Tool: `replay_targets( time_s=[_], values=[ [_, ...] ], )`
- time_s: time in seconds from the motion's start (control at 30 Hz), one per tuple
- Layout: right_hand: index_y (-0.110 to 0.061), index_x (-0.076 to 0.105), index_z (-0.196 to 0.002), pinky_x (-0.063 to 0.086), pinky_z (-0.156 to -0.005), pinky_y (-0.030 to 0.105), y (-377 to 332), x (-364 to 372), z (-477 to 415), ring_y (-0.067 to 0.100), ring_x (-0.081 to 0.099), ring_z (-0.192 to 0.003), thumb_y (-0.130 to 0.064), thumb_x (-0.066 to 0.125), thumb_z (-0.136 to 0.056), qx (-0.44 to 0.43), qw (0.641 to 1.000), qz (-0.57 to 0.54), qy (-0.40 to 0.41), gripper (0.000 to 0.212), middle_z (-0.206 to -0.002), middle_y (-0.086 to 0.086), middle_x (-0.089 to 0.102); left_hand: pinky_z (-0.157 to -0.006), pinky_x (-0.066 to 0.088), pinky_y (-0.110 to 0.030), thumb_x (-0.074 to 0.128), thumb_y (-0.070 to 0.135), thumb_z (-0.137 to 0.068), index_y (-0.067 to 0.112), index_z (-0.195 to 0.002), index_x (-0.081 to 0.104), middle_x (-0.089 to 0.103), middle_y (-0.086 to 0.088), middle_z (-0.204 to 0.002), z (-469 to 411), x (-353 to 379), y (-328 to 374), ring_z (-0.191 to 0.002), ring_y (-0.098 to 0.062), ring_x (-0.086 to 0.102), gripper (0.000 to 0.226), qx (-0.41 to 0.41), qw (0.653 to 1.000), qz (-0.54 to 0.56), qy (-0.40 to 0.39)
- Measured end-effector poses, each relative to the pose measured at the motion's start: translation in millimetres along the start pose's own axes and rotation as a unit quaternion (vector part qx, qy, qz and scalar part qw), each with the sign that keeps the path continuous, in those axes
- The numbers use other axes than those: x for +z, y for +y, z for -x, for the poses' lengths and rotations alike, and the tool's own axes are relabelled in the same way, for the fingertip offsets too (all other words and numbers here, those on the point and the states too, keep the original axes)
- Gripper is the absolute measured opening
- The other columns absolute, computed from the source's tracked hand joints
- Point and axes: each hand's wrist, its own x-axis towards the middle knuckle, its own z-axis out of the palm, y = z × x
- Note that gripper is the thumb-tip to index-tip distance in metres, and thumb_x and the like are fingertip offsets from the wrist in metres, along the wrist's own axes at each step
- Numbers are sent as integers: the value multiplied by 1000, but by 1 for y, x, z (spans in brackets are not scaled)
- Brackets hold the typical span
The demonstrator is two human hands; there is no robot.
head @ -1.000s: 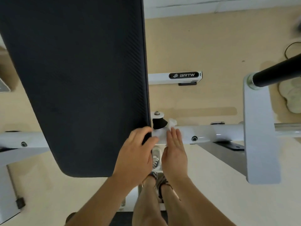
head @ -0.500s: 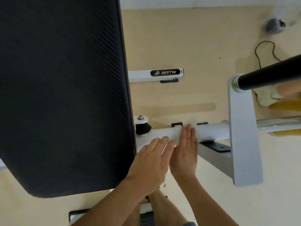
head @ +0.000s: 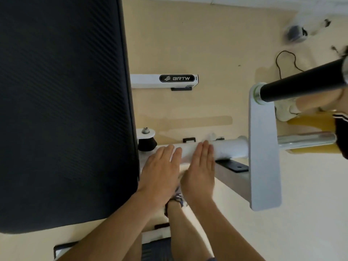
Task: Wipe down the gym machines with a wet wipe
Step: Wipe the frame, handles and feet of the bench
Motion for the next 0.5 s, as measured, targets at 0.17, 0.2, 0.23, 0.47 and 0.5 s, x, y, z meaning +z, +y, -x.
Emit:
replay_targets(
  time_s=[0.17, 0.2, 0.23, 0.47, 0.5],
  values=[
    [-5, 18, -151, 7, -115, 45, -32, 10, 18, 30, 4, -148, -38, 23, -86, -160, 985, 34, -50, 73, -159, 16, 11, -105, 44, -35, 63, 15, -84, 13, -147, 33, 40, -6, -144, 13, -1, -8, -132, -20, 40, 70, 10, 1000, -17, 9],
    [-4, 24, -150, 8, -115, 43, -27, 6, 14, 29, 11, -148, -36, 26, -87, -172, 983, 32, -49, 70, -159, 15, 18, -104, 45, -34, 65, 13, -83, 14, -149, 30, 37, -6, -146, 18, -2, -9, -134, -20, 38, 75, 11, 1000, -15, 4],
    [-5, 27, -150, 8, -117, 41, -18, 3, 7, 28, 14, -147, -33, 29, -90, -173, 984, 32, -37, 67, -158, 14, 22, -101, 48, -34, 70, 10, -79, 14, -149, 30, 38, -7, -145, 22, -3, -9, -133, -21, 40, 80, 8, 1000, -17, 1],
    [-3, 13, -152, -2, -119, 35, -2, -11, -5, 24, 2, -149, -14, 30, -95, -117, 991, -58, -12, 61, -160, 10, 4, -96, 51, -38, 85, 6, -61, 12, -129, 56, 57, -12, -131, 19, 28, 17, -120, -28, 56, 74, -96, 990, 35, 94],
    [-4, 26, -150, 7, -121, 37, -1, -7, 0, 24, 15, -147, -15, 28, -92, -146, 986, -75, -12, 58, -158, 10, 19, -103, 46, -36, 82, 12, -69, 13, -133, 54, 53, -11, -137, 20, 35, 20, -126, -26, 51, 70, -114, 988, 46, 95]
  ],
)
